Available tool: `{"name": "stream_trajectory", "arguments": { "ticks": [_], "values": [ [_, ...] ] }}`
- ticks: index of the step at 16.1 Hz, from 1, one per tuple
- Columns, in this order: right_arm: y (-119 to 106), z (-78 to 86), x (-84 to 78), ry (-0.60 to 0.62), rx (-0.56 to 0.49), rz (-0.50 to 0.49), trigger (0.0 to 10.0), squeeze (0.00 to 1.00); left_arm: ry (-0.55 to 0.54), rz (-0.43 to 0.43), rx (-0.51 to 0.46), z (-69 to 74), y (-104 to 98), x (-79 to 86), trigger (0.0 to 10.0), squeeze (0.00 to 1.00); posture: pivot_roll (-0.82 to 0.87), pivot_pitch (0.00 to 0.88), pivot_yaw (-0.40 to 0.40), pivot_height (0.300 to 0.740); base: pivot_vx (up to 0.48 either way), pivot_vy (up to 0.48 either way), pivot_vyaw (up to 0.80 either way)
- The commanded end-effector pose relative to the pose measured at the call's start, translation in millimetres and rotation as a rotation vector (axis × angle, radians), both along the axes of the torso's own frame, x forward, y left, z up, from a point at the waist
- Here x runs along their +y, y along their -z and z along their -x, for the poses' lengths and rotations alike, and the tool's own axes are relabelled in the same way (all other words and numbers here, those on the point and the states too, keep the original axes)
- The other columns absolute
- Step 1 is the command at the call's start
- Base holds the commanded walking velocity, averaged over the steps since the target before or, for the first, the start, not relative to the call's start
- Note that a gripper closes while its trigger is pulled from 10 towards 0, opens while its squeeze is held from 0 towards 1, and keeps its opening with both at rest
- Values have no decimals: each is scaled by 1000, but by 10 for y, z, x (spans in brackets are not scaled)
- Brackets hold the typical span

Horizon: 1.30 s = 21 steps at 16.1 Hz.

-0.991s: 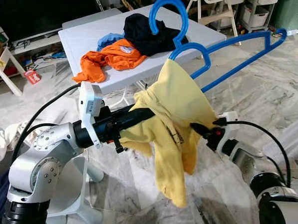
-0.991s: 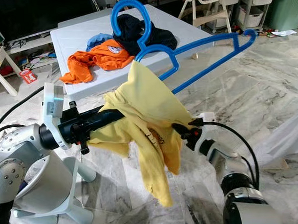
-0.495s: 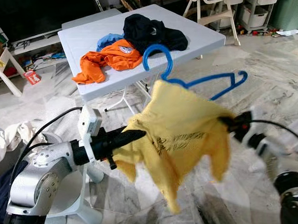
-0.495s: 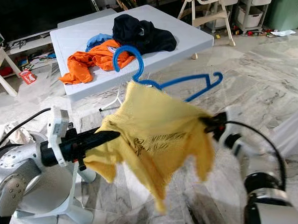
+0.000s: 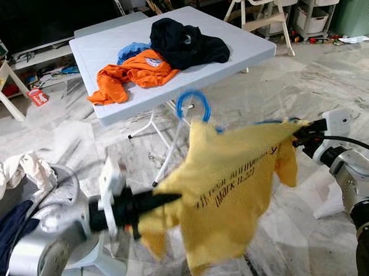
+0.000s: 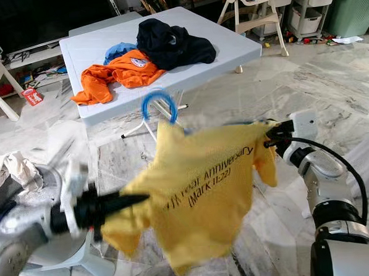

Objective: Hang hanger

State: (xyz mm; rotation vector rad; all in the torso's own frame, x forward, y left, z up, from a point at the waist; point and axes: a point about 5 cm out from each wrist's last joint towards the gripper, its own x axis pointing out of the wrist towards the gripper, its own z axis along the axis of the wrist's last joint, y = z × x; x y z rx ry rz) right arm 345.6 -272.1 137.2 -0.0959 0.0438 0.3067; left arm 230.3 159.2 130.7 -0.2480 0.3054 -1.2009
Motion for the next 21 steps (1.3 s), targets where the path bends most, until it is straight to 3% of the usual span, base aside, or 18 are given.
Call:
{"name": "stream_trajectory", "arguments": {
  "ticks": [1,4,7,9,13,16,21],
  "values": [
    [-195,-47,-18,-28,-64,52,0,0,12,-48,4,35,66,51,0,0,-83,49,81,740,0,0,0],
    [-167,18,20,-170,-24,139,0,0,-118,-93,-11,-63,210,145,0,0,-90,51,77,740,0,0,0],
    [-41,124,-25,-227,36,224,0,0,-254,-50,-89,-227,124,195,0,0,-92,52,72,740,0,0,0],
    [15,173,-45,-241,58,247,0,0,-281,-45,-110,-252,124,213,0,0,-92,54,74,740,0,0,0],
    [37,183,-46,-230,59,271,0,0,-193,-36,-70,-149,174,158,0,0,-93,61,80,740,0,0,0],
    [47,174,-48,-217,61,273,0,0,-162,30,-55,-116,120,99,0,0,-94,63,82,740,0,0,0],
    [-57,114,-99,-174,31,307,0,0,-87,1,21,29,221,87,0,0,-91,67,85,740,0,0,0]
  ]
}}
